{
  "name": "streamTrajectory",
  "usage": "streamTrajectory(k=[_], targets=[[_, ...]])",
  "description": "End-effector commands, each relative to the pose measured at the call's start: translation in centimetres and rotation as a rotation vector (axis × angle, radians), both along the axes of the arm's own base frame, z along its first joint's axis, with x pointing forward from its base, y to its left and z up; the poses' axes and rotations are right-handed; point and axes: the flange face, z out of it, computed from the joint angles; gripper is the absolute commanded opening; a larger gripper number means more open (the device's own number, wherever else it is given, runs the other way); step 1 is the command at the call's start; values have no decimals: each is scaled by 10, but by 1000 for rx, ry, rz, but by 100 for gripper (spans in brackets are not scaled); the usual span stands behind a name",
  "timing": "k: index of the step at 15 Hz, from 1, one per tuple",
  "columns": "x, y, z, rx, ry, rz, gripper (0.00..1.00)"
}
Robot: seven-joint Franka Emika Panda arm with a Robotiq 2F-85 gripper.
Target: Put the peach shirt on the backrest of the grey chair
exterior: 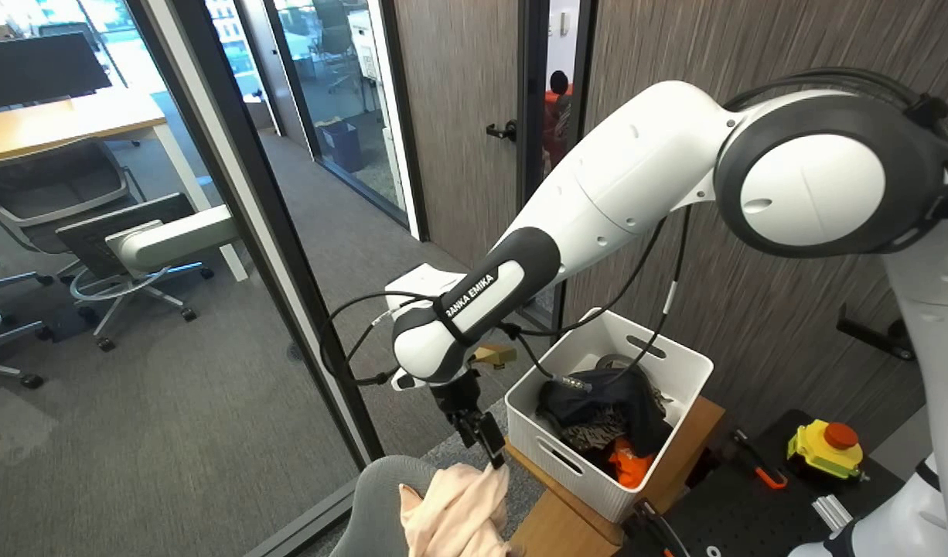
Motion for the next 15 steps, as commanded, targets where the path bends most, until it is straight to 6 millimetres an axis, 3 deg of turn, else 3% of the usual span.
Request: streamTrajectory(k=[1, 5, 15], targets=[[2, -18, 29, -91, -73, -158, 100], [-16, -50, 69, -188, -133, -339, 100], [-102, -121, 187, -298, -254, -818, 100]])
